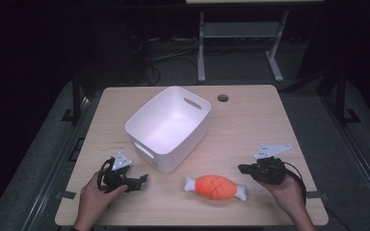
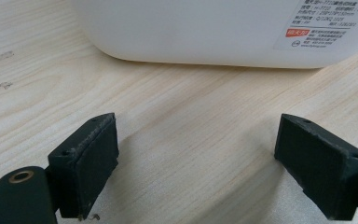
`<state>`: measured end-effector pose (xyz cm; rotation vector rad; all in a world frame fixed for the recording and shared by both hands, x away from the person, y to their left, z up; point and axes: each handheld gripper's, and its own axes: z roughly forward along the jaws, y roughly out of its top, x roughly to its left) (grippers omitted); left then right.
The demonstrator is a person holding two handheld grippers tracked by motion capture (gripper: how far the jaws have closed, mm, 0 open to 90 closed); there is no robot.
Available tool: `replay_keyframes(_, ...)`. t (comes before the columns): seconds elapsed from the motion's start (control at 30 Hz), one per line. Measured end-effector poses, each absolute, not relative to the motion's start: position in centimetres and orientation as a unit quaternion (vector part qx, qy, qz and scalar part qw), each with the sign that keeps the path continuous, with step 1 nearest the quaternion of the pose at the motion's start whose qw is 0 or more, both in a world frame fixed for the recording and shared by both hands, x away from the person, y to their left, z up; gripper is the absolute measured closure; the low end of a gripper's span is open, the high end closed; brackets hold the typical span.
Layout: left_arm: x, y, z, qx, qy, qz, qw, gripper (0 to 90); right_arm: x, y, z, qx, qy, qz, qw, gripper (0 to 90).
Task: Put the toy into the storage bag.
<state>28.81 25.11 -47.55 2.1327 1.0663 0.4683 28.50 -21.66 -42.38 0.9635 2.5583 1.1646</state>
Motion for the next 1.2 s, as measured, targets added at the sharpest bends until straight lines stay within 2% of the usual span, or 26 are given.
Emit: replay_keyframes(1.2, 28.8, 25.1, -47.5, 0.823, 0.411, 0.181, 0.348, 12.5, 28.8, -12.8, -41.4, 0.226, 0.892, 0.391, 0.036, 89.6)
